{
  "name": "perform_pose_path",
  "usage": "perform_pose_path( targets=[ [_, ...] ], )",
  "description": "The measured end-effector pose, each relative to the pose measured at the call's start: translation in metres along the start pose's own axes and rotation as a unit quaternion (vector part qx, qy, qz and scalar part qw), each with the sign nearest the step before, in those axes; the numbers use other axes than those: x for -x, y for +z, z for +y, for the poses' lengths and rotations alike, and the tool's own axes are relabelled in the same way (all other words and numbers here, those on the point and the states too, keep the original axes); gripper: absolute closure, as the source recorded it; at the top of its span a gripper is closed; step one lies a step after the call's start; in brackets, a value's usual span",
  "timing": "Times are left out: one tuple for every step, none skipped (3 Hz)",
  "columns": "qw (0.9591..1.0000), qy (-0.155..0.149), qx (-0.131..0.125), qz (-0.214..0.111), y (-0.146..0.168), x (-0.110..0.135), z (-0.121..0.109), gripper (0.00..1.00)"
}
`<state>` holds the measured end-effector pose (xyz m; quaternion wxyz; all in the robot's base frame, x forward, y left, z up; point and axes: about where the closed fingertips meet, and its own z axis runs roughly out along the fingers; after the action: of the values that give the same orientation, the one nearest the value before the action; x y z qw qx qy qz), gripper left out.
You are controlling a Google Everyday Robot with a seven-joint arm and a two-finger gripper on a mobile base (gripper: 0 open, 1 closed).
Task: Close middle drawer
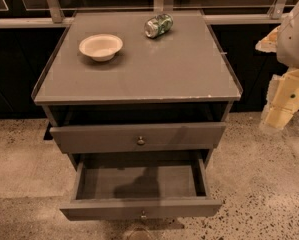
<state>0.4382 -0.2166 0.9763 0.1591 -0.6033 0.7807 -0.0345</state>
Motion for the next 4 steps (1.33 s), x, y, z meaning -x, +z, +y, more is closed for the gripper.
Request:
perform_pose_path(
  targets=[
    [1.0000, 0.000, 0.000, 0.000, 0.000, 0.000, 0.000, 0.00],
    [0.9998, -0.008, -0.017, -0.001, -0.004, 0.002, 0.007, 0.00],
    [0.9995, -0.002, -0.012, -0.031, 0.025, -0.023, 0.029, 0.00],
    [0.9939, 0.029, 0.025, -0.103, 0.104, -0.061, 0.068, 0.00]
  ],
)
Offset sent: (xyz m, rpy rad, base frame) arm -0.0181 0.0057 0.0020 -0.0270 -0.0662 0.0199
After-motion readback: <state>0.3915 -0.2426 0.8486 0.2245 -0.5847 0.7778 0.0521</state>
